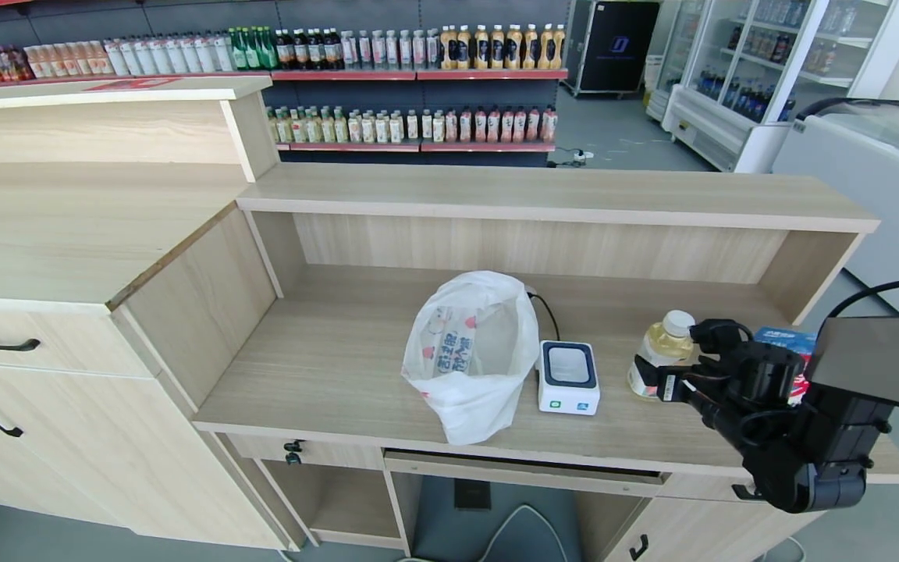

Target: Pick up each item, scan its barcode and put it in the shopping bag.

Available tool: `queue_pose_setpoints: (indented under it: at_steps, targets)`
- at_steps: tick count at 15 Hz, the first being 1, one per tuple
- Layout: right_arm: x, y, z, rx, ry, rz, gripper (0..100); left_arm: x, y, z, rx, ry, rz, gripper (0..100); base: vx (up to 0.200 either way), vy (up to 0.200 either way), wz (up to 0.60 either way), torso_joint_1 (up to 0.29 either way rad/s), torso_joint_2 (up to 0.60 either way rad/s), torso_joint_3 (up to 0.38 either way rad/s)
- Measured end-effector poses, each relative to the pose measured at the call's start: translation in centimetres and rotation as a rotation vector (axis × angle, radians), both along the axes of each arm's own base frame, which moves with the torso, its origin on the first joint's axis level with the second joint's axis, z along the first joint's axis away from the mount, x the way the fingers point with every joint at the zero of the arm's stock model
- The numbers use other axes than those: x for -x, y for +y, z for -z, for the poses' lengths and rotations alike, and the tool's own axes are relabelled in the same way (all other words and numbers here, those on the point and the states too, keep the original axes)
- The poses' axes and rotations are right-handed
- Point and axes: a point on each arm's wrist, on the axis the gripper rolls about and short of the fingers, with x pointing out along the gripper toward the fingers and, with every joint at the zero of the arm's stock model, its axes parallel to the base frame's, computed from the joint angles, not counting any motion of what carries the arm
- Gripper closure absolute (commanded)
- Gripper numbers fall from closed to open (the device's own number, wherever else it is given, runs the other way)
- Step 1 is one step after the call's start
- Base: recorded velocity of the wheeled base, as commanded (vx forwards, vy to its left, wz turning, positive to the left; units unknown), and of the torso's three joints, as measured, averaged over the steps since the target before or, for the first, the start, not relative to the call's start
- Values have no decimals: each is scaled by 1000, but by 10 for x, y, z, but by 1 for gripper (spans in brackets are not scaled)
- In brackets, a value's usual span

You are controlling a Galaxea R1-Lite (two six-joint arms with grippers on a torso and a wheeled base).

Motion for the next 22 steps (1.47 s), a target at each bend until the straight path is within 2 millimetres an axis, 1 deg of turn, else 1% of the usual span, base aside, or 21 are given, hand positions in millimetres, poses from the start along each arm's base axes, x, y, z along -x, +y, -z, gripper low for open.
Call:
queue_pose_setpoints:
  at_steps: [2,8,11,15,20,22]
  targets:
    - [-7,5,5,-16,-9,28,0,0,0,0,0,0,0,0,0,0,0,0,0,0]
    - [-23,19,14,-53,-10,10,0,0,0,0,0,0,0,0,0,0,0,0,0,0]
    - [-31,23,18,-56,-25,4,0,0,0,0,0,0,0,0,0,0,0,0,0,0]
    - [-36,24,26,-51,-21,5,0,0,0,0,0,0,0,0,0,0,0,0,0,0]
    - [-47,18,22,-41,-54,14,0,0,0,0,0,0,0,0,0,0,0,0,0,0]
    - [-50,17,24,-29,-47,13,0,0,0,0,0,0,0,0,0,0,0,0,0,0]
